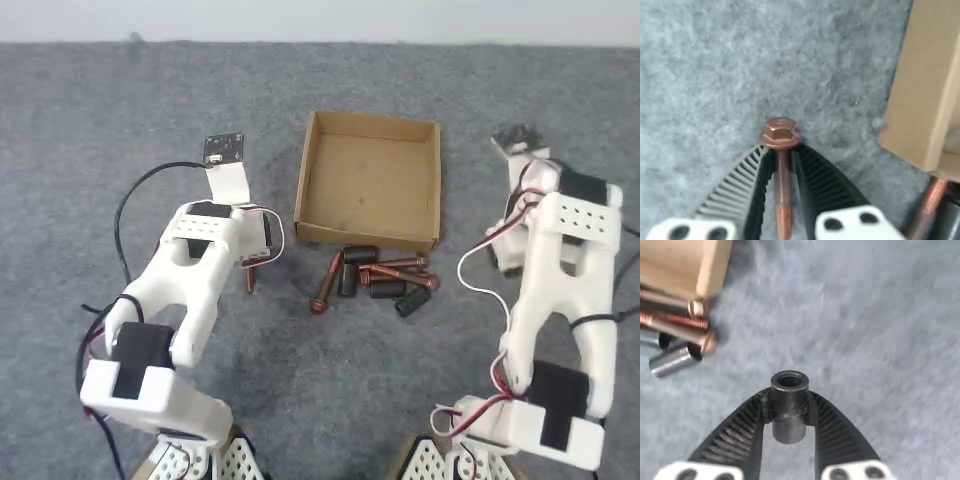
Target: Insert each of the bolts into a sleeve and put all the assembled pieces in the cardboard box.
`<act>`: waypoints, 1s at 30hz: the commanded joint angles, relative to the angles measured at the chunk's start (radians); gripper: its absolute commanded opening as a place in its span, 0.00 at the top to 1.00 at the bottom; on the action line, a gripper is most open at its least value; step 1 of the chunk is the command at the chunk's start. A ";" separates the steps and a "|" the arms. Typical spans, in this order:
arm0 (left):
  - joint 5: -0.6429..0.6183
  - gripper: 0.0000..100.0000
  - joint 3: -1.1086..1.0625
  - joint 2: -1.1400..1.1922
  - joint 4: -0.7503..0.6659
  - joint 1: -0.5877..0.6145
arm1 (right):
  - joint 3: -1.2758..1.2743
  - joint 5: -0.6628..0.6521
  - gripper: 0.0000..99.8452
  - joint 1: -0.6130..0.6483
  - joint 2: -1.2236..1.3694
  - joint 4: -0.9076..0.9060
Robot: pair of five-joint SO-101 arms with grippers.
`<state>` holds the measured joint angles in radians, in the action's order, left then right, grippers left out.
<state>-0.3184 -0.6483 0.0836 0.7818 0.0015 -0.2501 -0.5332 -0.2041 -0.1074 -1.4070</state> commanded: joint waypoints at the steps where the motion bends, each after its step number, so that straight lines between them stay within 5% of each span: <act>1: 0.008 0.99 0.005 -0.074 -0.015 -0.002 | 0.069 -0.005 0.99 0.048 -0.012 0.087; 16: 0.008 0.99 0.004 -0.074 -0.015 0.003 | 0.018 -0.005 0.99 0.163 -0.012 0.590; 30: 0.008 0.99 0.004 -0.074 -0.015 0.003 | -0.367 -0.006 0.99 0.168 -0.010 1.575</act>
<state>-0.3184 -0.6483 0.0836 0.7818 0.0015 -0.6061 -0.5347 -0.0491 -0.1059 -0.0092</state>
